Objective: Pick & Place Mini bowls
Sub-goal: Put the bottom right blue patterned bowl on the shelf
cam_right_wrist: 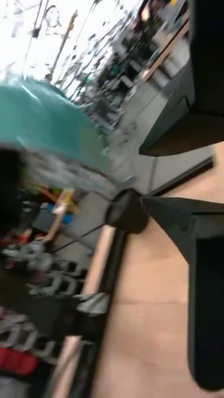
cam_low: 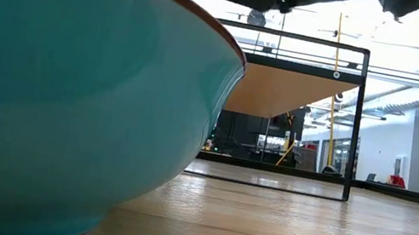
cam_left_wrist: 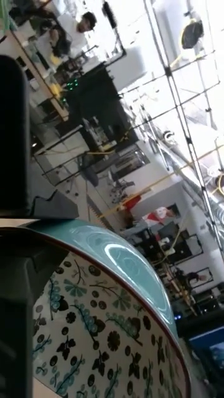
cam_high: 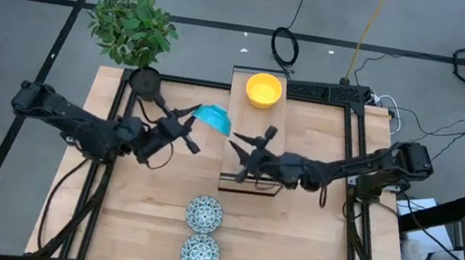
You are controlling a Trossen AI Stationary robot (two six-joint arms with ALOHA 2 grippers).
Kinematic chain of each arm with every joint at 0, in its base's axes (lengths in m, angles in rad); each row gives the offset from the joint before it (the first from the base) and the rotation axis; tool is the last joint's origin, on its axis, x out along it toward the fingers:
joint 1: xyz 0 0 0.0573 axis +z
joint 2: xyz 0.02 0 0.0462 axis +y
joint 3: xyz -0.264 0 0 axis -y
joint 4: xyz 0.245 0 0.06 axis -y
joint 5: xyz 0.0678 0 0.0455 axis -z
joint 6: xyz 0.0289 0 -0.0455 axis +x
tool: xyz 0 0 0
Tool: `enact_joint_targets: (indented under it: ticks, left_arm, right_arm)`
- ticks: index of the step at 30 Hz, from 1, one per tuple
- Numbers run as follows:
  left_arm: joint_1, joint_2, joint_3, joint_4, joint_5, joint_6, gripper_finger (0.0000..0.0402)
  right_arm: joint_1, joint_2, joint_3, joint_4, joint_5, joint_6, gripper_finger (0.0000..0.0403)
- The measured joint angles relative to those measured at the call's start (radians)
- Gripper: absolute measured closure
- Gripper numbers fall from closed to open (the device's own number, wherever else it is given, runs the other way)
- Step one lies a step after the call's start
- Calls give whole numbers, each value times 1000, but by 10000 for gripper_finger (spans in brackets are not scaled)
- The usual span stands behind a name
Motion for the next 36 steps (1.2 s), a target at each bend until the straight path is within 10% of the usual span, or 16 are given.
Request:
enact_joint_targets:
  ticks: [8,19,36]
  left_arm:
    - [-16,-41,183,-590,28,-291,390]
    - [174,14,512,-1100,622,-640,390]
    - [363,616,1382,-1881,921,-707,390]
  right_arm:
    - [118,-98,0,-358,117,165,298]
    - [130,-510,-225,-541,-125,433,315]
    - [133,-791,-545,-339,-156,453,331]
